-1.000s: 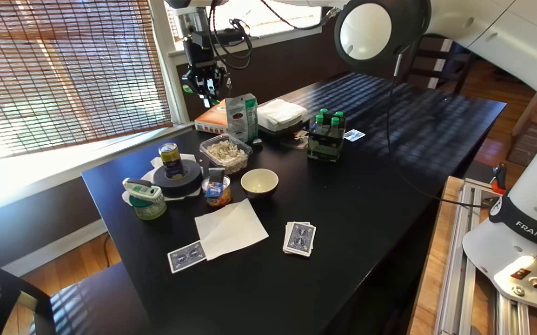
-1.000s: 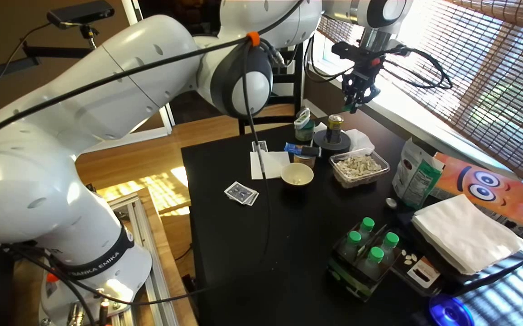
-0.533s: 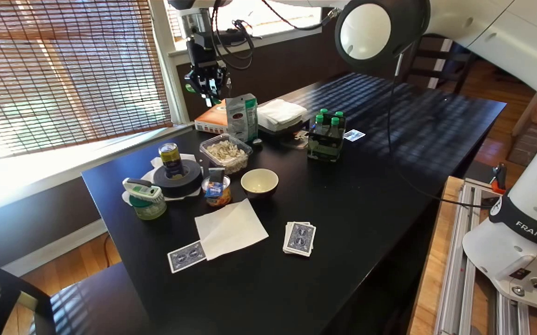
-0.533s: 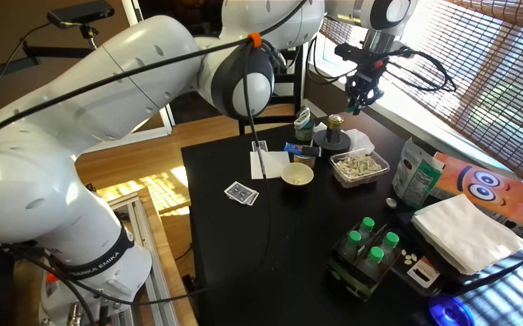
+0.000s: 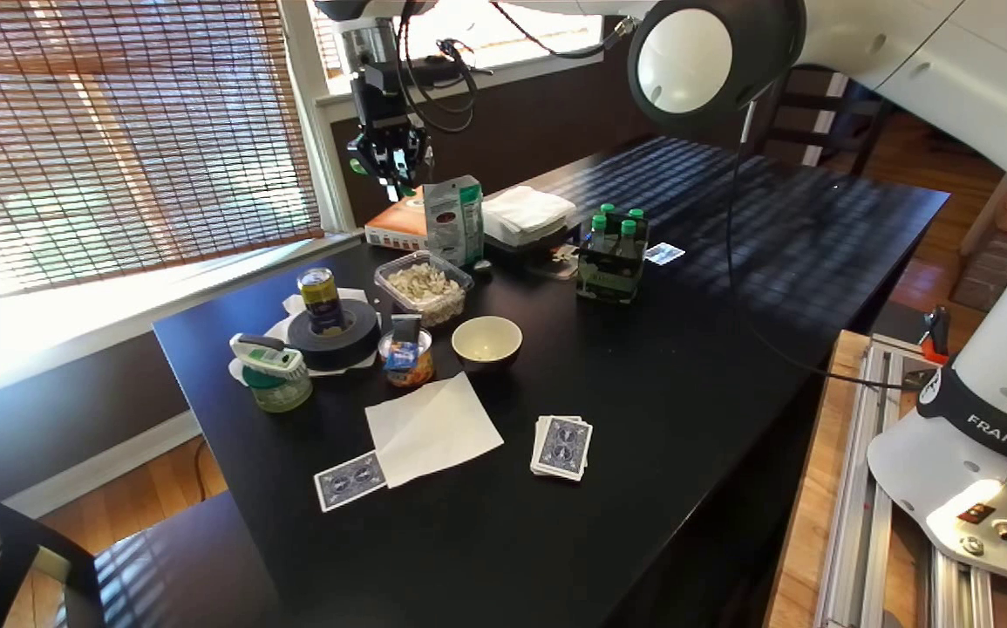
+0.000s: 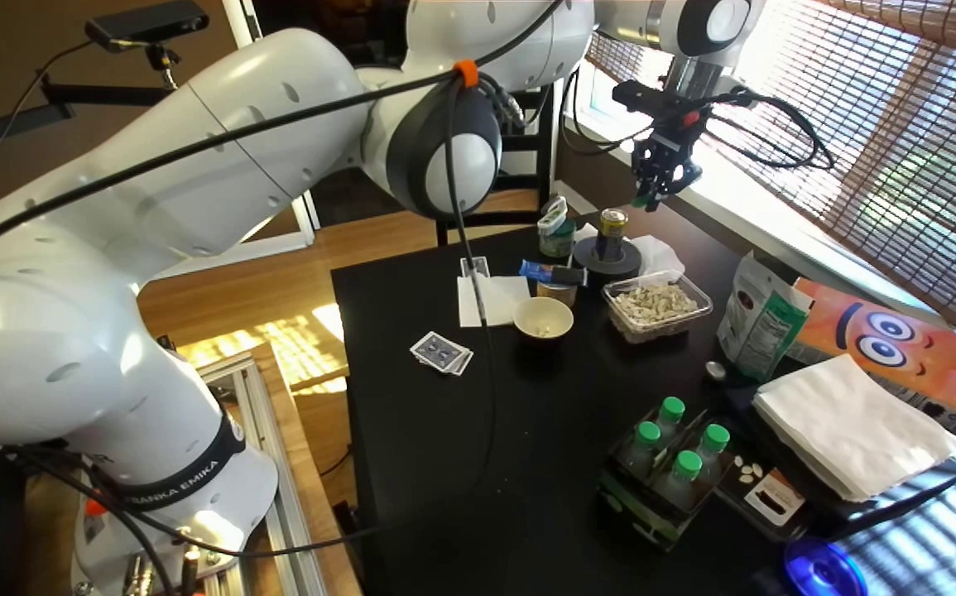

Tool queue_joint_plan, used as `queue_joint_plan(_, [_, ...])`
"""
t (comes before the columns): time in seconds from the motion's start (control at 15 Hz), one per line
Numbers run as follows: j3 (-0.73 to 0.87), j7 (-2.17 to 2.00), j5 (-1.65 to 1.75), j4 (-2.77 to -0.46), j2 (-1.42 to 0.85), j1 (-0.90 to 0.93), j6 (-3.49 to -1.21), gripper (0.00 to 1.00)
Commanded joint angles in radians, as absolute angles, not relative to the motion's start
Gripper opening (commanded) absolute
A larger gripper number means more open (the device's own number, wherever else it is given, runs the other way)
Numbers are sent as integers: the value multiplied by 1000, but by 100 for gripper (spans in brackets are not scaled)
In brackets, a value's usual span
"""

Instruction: Use the green spoon to remove some contents from the clear container then place them back in the container.

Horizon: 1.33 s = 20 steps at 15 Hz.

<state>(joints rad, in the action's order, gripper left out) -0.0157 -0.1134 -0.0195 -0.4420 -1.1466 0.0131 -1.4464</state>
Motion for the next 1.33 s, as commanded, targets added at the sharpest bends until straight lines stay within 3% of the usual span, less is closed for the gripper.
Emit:
queue_joint_plan(0.0, [-12,-112,-23,-460,-1136,14,-1453,25])
queue_joint_plan(0.4, [-12,-112,-22,-460,-1136,14,-1453,25])
queue_joint_plan(0.47, [-12,-111,-23,-463,-1130,12,-1437,6])
queue_joint_plan(1.27, [-77,-207,-160,-423,-1265,-48,-1145,6])
